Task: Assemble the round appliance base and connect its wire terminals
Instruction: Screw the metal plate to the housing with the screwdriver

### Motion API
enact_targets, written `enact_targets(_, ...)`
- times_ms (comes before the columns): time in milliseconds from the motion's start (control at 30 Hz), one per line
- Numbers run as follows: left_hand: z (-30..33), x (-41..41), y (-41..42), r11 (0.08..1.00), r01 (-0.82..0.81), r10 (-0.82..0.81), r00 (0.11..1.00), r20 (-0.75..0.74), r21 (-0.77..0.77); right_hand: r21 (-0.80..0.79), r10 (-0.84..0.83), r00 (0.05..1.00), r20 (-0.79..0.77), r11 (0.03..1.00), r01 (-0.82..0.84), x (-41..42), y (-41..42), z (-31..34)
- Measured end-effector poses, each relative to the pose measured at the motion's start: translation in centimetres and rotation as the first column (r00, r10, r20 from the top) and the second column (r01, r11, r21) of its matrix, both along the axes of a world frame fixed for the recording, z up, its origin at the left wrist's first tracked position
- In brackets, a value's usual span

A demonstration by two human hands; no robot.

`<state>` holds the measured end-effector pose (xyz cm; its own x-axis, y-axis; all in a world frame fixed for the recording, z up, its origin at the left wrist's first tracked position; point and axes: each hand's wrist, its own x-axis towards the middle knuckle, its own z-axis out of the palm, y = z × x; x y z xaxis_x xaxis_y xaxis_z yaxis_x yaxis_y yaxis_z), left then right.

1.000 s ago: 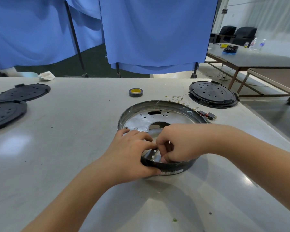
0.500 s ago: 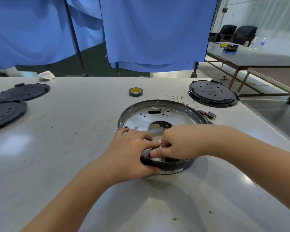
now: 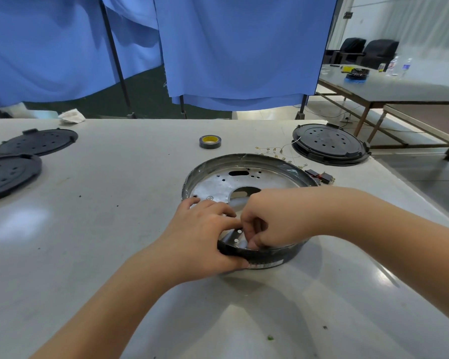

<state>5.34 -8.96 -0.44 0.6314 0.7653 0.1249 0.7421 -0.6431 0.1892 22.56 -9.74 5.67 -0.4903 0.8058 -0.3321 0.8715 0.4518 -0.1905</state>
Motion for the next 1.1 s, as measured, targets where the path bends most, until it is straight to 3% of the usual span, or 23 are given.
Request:
enact_targets(700, 0.08, 0.08, 0.01, 1.000, 0.011, -0.010, 1.000, 0.005, -0.015, -0.012, 0.001, 0.994, -0.113, 1.000, -0.003, 0.13, 0.21, -0.64)
enact_targets(967, 0.03, 0.09, 0.02, 1.000, 0.004, -0.004, 1.000, -0.005, 0.003, 0.083, 0.007, 0.998, -0.066, 0.997, -0.001, 0.12, 0.24, -0.94)
enact_targets(1100, 0.07, 0.08, -0.03, 1.000, 0.004, -0.004, 1.000, 0.007, -0.008, 0.038, -0.001, 0.997, -0.076, 0.999, 0.004, 0.26, 0.15, -0.82)
